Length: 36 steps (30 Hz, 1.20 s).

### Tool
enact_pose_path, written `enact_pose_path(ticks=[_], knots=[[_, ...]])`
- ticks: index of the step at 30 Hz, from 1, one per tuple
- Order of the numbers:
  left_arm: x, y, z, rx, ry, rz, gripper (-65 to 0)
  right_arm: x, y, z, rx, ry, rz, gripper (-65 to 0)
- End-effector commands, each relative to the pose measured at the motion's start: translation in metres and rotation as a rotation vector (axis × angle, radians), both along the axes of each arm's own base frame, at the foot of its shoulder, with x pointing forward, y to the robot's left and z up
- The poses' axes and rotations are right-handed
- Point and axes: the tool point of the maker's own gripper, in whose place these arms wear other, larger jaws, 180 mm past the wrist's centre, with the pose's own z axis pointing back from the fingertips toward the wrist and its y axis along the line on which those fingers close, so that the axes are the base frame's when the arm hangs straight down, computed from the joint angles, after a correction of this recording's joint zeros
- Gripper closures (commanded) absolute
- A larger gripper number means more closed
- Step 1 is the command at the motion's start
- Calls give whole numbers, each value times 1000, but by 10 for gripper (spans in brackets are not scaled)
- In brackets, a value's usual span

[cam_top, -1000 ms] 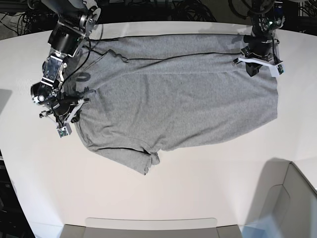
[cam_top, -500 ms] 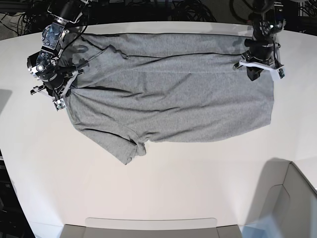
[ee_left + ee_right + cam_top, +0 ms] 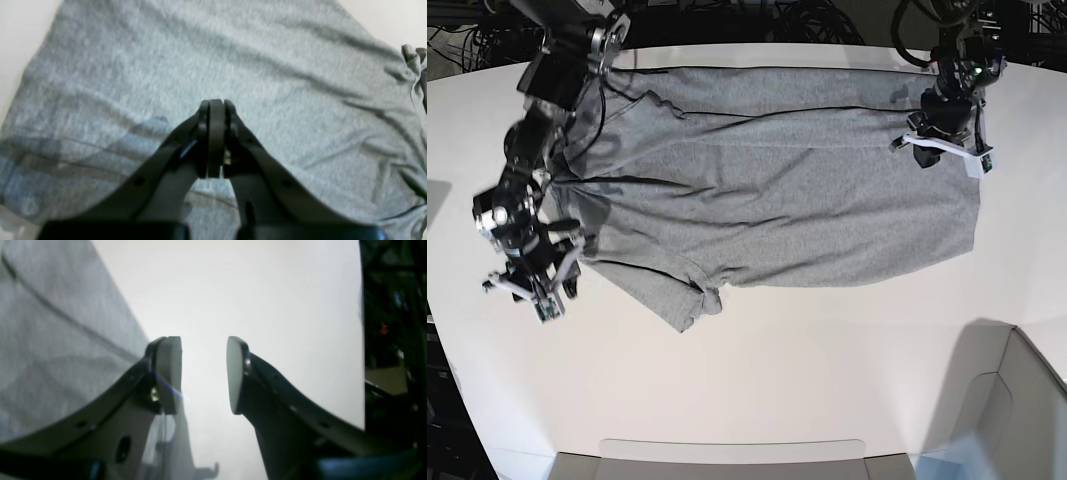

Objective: Fold the T-shirt properly
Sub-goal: 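Move the right gripper along the shirt side toward the hem, then move the left gripper down the shirt side toward the hem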

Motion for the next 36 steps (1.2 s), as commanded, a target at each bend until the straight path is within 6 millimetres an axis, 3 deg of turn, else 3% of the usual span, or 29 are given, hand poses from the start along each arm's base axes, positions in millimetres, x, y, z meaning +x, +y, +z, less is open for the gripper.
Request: enact_pose_path(ticks=[1, 7, 14, 18, 23, 28, 32, 36], knots=[[5, 3, 10, 15, -36, -4, 0, 20, 4, 16, 14, -39, 27, -231], [2, 2, 8, 12, -24, -6, 0, 65, 11, -6, 62, 91, 91, -231], [-3, 1, 5, 8, -10, -6, 0, 88, 39, -37, 259, 136, 158, -230], [-3, 0, 4, 7, -9, -9, 0, 85, 48, -59, 340, 195, 160, -230], [-3, 0, 4, 7, -9, -9, 0, 80, 59, -72, 409, 186, 172, -230], [-2, -1, 5, 6, -12, -10, 0, 58, 75, -107, 351, 309, 232, -230], [-2, -1, 5, 5, -12, -9, 0, 51, 91, -116, 336, 341, 271, -230], [-3, -1, 4, 5, -10, -9, 0, 48, 93, -119, 329, 351, 276, -208]])
